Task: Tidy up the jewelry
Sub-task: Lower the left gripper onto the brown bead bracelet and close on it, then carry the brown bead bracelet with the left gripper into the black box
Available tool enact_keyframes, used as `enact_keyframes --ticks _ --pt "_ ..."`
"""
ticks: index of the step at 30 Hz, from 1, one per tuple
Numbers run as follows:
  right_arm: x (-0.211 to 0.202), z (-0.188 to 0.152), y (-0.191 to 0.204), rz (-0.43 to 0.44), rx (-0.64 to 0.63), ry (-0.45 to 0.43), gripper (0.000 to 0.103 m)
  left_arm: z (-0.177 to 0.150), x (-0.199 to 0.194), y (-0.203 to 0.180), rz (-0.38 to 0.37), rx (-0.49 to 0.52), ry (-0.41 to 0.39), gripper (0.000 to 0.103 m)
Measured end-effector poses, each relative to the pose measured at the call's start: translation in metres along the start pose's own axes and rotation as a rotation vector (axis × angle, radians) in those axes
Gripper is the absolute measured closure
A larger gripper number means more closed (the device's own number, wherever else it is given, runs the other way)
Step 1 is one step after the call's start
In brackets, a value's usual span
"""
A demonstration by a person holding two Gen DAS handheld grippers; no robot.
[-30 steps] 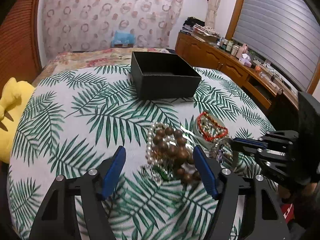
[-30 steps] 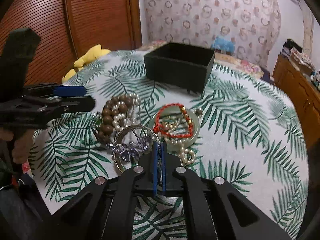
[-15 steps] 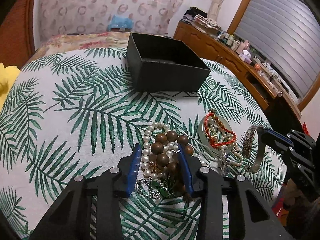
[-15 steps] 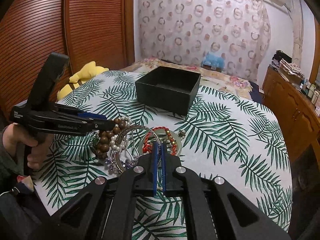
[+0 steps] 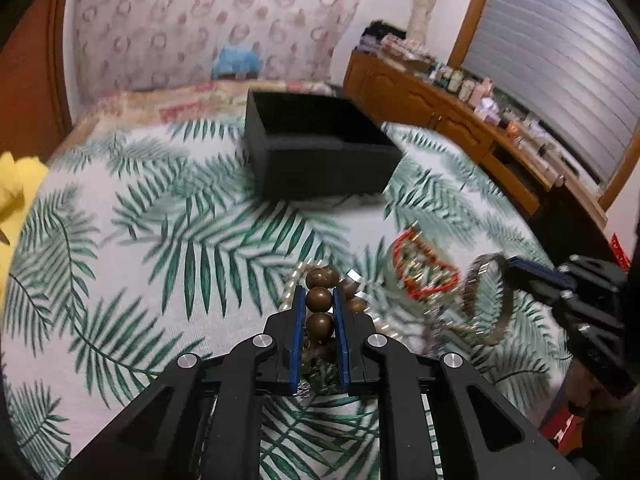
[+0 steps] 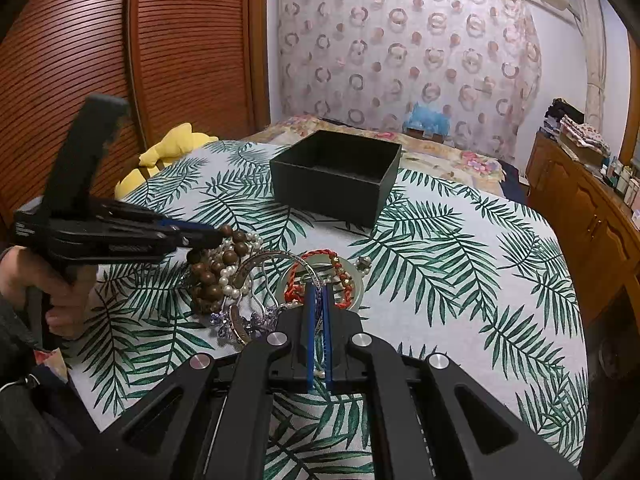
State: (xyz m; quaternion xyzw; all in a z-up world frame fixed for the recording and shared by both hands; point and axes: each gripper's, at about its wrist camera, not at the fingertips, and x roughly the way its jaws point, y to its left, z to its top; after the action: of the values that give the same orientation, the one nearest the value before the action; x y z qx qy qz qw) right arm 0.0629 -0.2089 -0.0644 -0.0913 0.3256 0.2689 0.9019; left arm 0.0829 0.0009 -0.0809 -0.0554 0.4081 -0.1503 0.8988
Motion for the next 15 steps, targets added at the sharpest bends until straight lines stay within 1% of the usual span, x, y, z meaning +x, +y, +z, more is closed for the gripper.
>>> enact_keyframes --ticks 4,8,15 --pt "-0.002 0.008 -0.001 -0.008 -0.007 -0.014 0.099 0.012 -0.027 -0.013 -0.017 0.031 -0.073 0.091" --pt "-0.004 0.016 -0.004 -0.017 -0.015 -0.031 0.099 0.026 -0.046 -0.026 -0.036 0.068 -0.120 0.091" --pt "0.001 0.032 -0.012 -0.039 -0.032 -0.046 0.099 0.049 -0.066 -0.035 -0.007 0.110 -0.185 0.091"
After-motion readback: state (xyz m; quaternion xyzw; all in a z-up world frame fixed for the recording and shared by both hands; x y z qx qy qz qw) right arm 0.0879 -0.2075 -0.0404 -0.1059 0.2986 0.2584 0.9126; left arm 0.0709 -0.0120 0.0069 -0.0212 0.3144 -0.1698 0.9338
